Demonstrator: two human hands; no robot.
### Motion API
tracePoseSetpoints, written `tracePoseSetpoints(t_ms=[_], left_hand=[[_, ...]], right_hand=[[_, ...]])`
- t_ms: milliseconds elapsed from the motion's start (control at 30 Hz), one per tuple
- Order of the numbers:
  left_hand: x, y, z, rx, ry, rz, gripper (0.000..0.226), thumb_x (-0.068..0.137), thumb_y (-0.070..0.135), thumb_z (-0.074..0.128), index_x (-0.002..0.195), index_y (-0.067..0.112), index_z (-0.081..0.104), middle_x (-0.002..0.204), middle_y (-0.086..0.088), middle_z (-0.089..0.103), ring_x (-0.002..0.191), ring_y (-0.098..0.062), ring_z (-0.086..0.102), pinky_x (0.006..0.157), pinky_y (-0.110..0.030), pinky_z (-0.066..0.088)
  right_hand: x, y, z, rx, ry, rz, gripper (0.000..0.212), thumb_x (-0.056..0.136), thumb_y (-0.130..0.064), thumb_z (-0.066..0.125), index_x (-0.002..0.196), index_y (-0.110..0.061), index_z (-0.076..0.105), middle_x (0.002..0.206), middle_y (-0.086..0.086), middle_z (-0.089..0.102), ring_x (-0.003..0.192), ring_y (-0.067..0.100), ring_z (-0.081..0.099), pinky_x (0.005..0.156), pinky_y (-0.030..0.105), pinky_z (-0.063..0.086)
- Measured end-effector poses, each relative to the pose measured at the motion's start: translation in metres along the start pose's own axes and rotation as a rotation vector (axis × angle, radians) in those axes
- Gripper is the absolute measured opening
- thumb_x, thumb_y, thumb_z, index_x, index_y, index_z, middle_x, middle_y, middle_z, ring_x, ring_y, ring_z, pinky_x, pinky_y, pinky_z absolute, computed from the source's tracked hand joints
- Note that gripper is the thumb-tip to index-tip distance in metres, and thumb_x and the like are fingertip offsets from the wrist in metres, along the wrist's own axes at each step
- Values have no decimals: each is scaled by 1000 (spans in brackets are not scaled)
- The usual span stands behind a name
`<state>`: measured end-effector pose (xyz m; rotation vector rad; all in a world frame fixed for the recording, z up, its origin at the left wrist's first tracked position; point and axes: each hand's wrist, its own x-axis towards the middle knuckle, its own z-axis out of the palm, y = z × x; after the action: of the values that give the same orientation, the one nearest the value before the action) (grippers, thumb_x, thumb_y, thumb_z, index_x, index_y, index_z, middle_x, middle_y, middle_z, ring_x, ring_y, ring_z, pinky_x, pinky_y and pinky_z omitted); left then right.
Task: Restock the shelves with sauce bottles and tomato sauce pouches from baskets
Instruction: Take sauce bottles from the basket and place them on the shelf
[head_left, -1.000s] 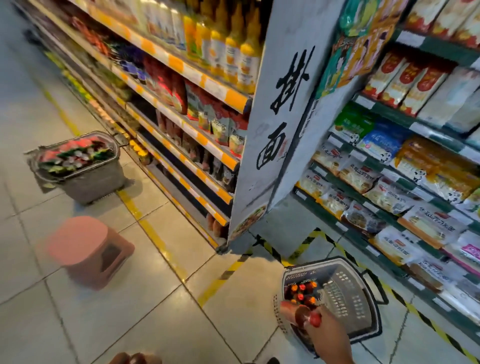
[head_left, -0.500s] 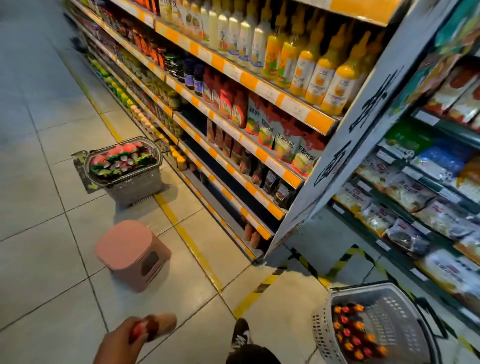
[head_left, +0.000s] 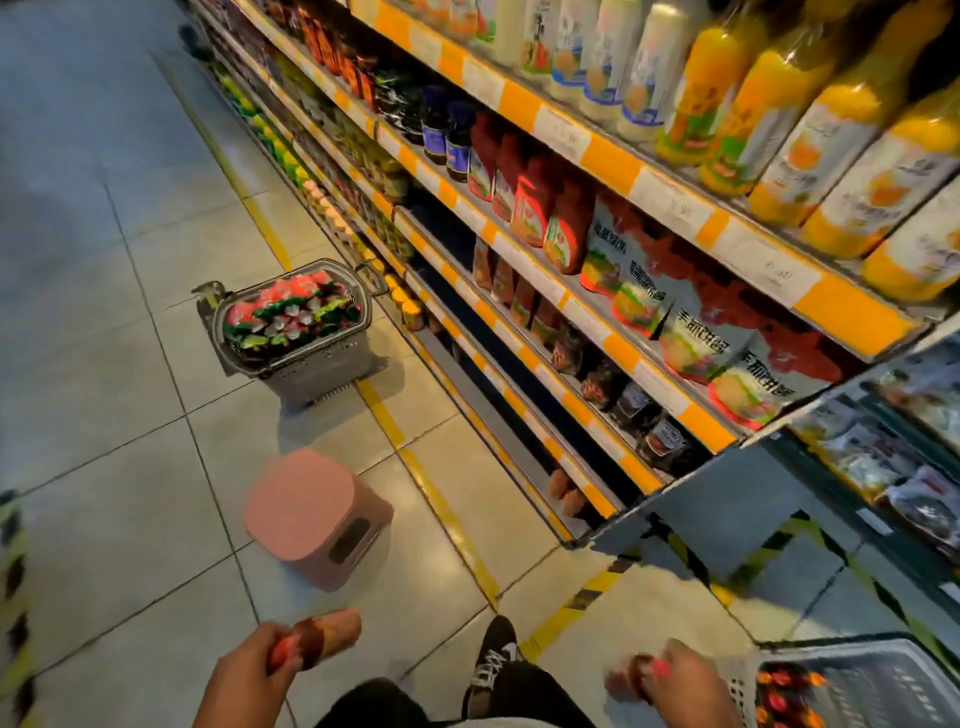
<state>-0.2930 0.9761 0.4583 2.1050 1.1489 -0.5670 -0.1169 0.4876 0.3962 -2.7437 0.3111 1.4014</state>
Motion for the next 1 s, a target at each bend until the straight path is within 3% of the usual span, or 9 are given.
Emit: tracePoseSetpoints(t_ms=[67,133,300,367,433,533,633,767,1000], left_hand=[[12,-3,-14,-78,27,-43,28,74,16,87,84,29,65,80,0,73,82,-22,70,78,-34,48],[26,-8,-24,-26,77,-41,20,74,19,86,83,22,68,74,2,71,79,-24,70,74,-33,46],[89,-3,-42,-83,66,-55,21,74,36,77,70,16,70,70,4,71,81,-27,69,78,-23,44],[166,-35,-40,-24,27,-52,29,75,42,73,75,14,72,79,-3,74,89,-34,70,89,-31,47],[220,-26,-49,80,-65,-52,30,78,38,72,86,9,73,101,-25,74,103,-38,69,96,-41,44],[245,15,-81,191,-139,152,20,83,21,80,92,28,64,83,-3,73,79,-24,69,72,-34,49],[259,54,-108,189,-165,254,19,89,20,76,96,22,59,77,0,66,67,-15,61,59,-30,45],[308,93,-115,177,-169,299,23,88,25,80,96,21,59,77,0,70,70,-19,65,60,-31,47],[378,135,-54,197,-205,466,18,85,18,78,87,23,61,71,7,63,67,-15,59,56,-25,34]], right_hand=[[1,-42,-30,55,135,-75,20,96,-37,56,106,-20,55,106,3,66,97,25,63,83,33,49],[6,-79,-55,136,287,-118,16,92,-32,58,98,-18,53,86,-3,66,77,20,64,67,36,52],[11,-154,-95,376,324,-122,16,92,-23,63,87,-25,48,73,-2,64,60,14,61,47,31,43],[6,-180,-97,467,331,-83,14,90,-18,60,86,-23,48,72,2,63,60,17,61,47,33,39],[-2,-205,-93,572,363,-37,13,85,-16,62,84,-19,49,70,3,60,60,19,56,50,34,36],[0,-232,-78,660,386,24,25,86,-27,68,88,-11,48,74,6,61,67,25,59,56,39,40],[13,-240,-52,680,339,173,25,89,-22,66,76,-13,47,68,6,57,61,27,53,56,40,40],[30,-242,-9,707,272,318,28,83,-28,78,76,-10,57,67,11,65,63,29,58,51,36,38],[110,-225,80,728,173,417,41,71,-50,84,72,-17,58,64,7,68,68,34,66,65,46,56]])
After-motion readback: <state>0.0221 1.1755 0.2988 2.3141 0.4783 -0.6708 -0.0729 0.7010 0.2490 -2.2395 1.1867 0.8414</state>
